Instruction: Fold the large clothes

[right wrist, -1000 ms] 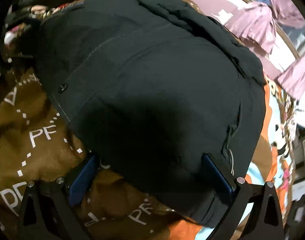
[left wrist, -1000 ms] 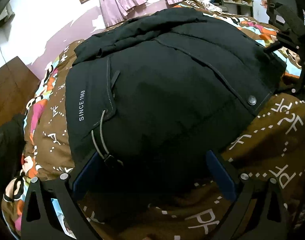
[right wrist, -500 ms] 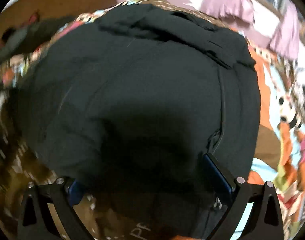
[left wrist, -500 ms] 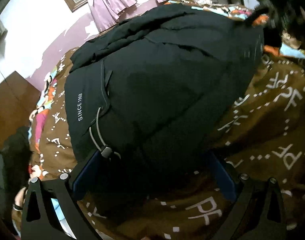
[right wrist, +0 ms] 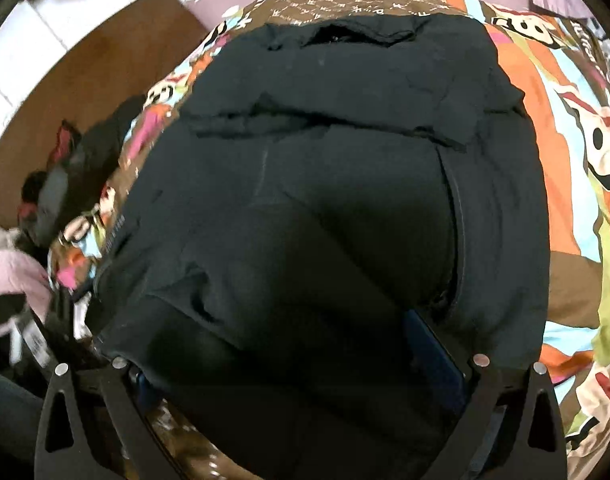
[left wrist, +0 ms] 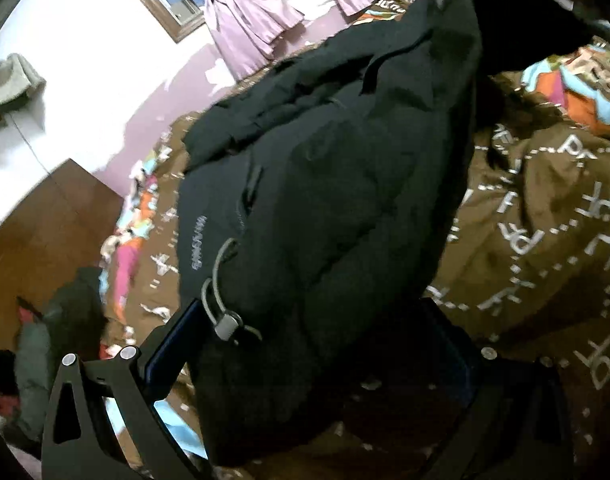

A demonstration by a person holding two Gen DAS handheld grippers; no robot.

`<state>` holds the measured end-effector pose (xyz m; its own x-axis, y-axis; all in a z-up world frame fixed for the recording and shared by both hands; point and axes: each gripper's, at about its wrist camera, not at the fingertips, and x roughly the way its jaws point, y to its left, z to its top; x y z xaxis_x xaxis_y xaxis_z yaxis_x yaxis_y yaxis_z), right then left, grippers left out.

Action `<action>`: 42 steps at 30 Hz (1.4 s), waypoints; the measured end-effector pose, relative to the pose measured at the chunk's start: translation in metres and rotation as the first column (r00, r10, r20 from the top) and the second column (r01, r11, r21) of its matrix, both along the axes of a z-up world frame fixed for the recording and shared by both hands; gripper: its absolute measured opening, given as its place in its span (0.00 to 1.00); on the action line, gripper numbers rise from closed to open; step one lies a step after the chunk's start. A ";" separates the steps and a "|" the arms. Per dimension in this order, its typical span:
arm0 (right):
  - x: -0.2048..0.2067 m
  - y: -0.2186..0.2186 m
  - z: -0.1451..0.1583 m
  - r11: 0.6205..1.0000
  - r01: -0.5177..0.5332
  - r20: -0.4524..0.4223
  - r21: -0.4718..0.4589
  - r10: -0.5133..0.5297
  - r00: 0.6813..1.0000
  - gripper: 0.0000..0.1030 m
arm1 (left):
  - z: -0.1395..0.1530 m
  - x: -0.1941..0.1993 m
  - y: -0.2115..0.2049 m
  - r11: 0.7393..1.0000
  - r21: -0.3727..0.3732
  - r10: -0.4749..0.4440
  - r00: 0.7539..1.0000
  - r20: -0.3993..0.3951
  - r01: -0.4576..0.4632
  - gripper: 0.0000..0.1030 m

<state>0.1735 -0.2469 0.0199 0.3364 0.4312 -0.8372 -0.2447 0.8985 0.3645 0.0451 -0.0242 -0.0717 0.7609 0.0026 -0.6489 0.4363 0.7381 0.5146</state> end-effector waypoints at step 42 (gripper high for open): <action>-0.119 0.004 -0.029 0.862 0.267 0.542 -0.431 0.010 0.840 0.10 | 0.166 0.041 0.003 0.936 -0.346 0.081 0.996 0.042 -0.061 0.08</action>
<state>0.0548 -0.2433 -0.0094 0.7926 -0.0495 -0.6077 -0.1371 0.9567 -0.2568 0.0862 -0.0207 0.0943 0.8014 -0.1577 -0.5770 0.3544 0.9023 0.2456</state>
